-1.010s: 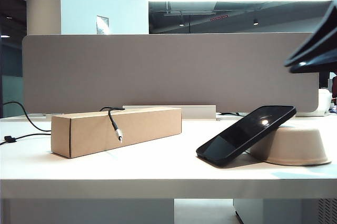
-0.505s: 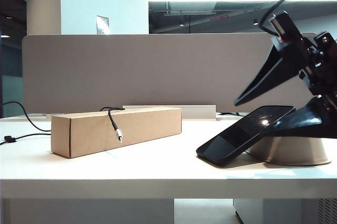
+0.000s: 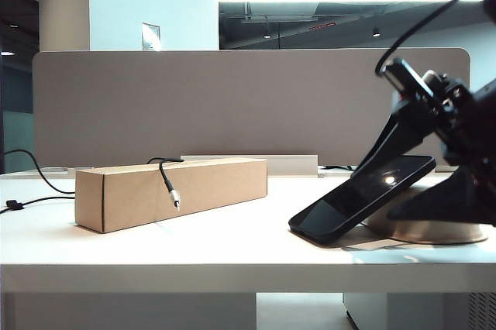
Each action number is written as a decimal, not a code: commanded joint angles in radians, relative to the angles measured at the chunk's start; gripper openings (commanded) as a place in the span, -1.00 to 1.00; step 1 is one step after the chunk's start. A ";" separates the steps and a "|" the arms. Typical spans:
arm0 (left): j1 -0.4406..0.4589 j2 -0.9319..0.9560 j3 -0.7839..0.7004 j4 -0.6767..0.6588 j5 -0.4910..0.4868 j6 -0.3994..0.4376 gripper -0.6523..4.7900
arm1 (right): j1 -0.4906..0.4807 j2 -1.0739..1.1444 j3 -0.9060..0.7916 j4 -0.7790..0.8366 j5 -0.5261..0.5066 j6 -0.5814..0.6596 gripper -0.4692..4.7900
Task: Pick up the charging cable and the phone, plug the charging cable into the charging port on the phone, and finally place them back on the table.
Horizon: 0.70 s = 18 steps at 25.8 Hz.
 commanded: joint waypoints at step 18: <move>0.000 0.001 0.005 0.021 0.000 0.004 -0.78 | 0.003 0.201 0.008 0.320 0.069 0.092 0.16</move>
